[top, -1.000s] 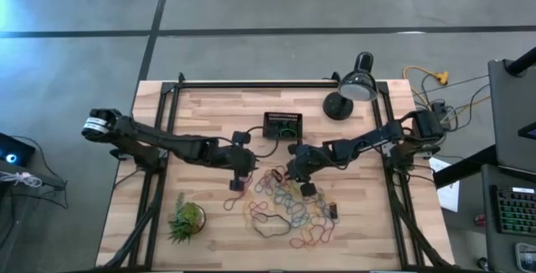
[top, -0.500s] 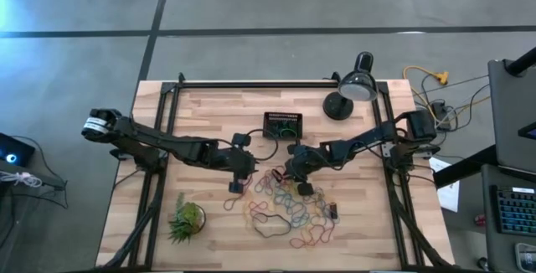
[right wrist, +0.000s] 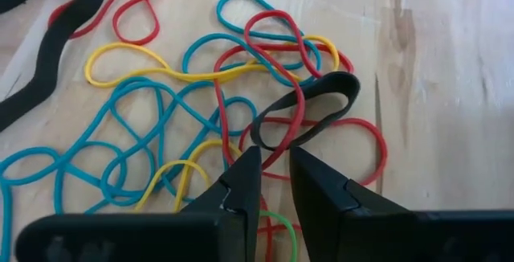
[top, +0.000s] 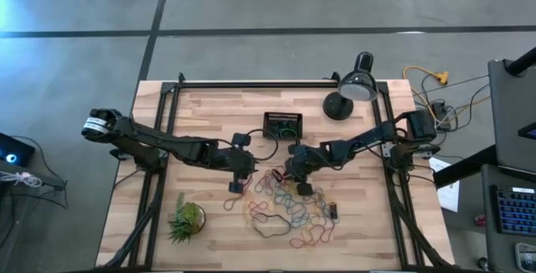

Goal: Pick and place rubber bands into bin
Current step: Put the red rubber band into the basket

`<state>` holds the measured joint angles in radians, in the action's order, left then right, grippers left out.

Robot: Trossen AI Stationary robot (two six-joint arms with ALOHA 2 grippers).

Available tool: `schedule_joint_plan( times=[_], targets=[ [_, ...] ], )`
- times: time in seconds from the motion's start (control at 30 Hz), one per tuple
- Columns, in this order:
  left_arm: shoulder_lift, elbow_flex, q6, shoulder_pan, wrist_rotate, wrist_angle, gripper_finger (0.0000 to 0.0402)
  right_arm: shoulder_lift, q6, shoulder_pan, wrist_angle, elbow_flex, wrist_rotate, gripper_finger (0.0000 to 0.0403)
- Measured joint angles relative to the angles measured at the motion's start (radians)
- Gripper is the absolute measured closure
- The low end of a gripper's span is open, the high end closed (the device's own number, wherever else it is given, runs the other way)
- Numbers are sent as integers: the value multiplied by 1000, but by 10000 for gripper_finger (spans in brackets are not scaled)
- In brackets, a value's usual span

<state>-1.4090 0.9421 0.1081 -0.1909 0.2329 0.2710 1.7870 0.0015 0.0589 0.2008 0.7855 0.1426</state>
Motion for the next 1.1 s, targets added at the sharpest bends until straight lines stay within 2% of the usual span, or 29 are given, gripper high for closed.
schedule_joint_plan(
  times=[0.2,0.63,1.1],
  targets=[
    [0,0,0,0,0,0,310,0,35,0,0,0,13,339],
    [0,-1,0,0,-2,0,311,0,44,0,16,0,25,309],
    [0,-4,0,1,-4,0,311,44,18,0,14,19,-7,336]
  ],
)
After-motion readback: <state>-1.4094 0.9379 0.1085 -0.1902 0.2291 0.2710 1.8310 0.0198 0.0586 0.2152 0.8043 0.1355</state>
